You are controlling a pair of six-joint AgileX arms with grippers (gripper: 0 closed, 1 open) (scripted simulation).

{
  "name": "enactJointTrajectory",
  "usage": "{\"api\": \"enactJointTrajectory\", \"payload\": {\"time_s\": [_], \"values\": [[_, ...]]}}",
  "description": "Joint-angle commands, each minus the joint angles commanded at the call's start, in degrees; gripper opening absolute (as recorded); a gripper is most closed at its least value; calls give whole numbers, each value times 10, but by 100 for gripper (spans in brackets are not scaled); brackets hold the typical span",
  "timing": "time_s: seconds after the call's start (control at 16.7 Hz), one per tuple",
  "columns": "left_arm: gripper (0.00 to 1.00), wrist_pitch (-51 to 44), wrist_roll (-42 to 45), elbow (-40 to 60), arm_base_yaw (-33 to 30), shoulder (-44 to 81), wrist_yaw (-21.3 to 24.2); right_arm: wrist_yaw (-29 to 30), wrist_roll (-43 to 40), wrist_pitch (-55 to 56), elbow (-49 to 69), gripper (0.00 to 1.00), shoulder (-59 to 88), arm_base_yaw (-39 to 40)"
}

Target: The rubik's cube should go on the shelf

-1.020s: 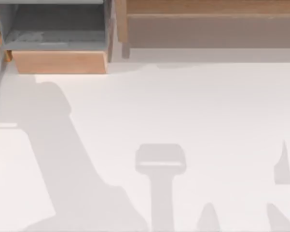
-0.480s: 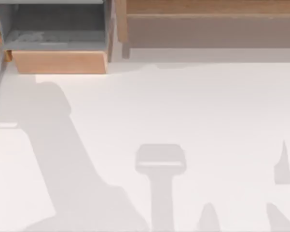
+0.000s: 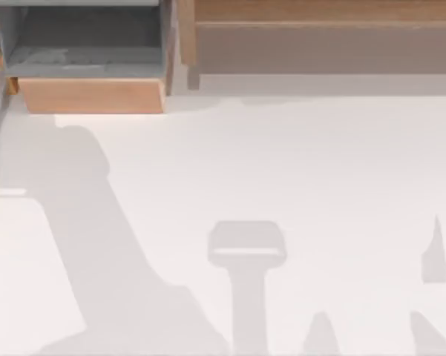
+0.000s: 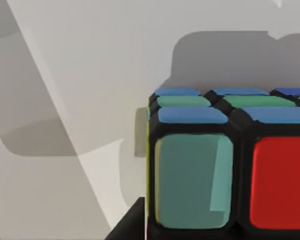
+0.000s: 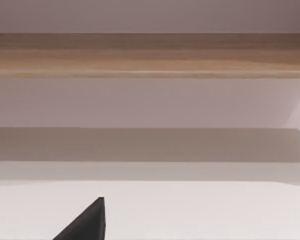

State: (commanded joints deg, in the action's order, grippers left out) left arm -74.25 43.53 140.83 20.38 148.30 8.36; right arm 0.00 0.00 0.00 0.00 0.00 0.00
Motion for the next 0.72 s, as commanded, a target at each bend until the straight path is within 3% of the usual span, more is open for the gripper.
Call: {"api": "enactJointTrajectory", "payload": {"time_s": [0.24,0.48,0.72], "values": [[0,-17,-5,3,1,-4,-9,0,0,0,0,100,0,0],[0,-92,-40,41,5,-26,-35,0,0,0,0,100,0,0],[0,-137,-93,81,20,-62,-12,0,0,0,0,100,0,0]]}}
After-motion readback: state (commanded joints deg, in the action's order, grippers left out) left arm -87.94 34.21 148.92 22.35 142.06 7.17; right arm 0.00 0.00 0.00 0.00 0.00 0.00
